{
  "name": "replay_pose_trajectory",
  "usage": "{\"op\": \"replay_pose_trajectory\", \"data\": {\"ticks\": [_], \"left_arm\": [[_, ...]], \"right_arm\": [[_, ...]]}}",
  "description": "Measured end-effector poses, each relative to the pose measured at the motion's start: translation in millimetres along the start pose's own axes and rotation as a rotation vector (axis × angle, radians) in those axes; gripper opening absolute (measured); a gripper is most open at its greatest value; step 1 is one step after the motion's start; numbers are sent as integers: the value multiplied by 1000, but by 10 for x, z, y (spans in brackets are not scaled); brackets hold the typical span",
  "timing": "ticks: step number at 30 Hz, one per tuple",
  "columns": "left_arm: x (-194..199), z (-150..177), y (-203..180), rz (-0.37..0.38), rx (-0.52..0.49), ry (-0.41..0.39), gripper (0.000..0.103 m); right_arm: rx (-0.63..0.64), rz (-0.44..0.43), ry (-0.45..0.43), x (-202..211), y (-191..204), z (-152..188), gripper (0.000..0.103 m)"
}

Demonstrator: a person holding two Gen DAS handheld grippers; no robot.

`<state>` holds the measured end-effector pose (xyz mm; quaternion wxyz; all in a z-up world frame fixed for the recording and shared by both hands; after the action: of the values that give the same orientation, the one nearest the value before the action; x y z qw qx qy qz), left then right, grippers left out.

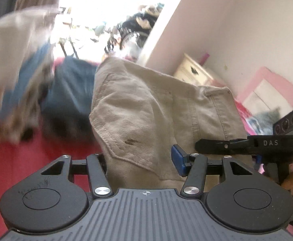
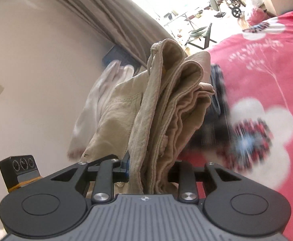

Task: Fold clothes
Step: 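Grasp the folded trousers with the right tool and lift them, then place the trousers on top of the jeans stack and open the right tool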

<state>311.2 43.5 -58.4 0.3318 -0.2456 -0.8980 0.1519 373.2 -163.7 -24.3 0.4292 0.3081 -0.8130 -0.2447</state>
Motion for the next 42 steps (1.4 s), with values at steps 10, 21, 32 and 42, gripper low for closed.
{"op": "replay_pose_trajectory", "data": {"ticks": [10,21,32,42], "left_arm": [[-763,-1200,619,-192,-58,-21,54],[-1446,-878,1085,-485,-67,35,75],[-1110,-805,548,-382,-227,28,76],[-1339,-280,489,-405,-309,59,77]], "right_arm": [[-33,-15,35,-1117,-162,-1123,33],[-49,144,86,-1663,-734,-1109,54],[281,273,-107,-1397,-194,-1447,45],[588,429,-67,-1834,372,-1283,31]]}}
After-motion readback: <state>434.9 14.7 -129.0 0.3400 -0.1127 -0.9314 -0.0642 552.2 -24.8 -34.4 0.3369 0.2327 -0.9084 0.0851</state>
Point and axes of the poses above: each gripper's, at about its wrist camera, not at the fingertips, and x roughly against the way its jaws point, y to its left, z to its underside, the point moved 2 cm from there along -x, roughly the way its jaws point, and after that the axes turned 5 degrees about z, right-handed, at the moved point
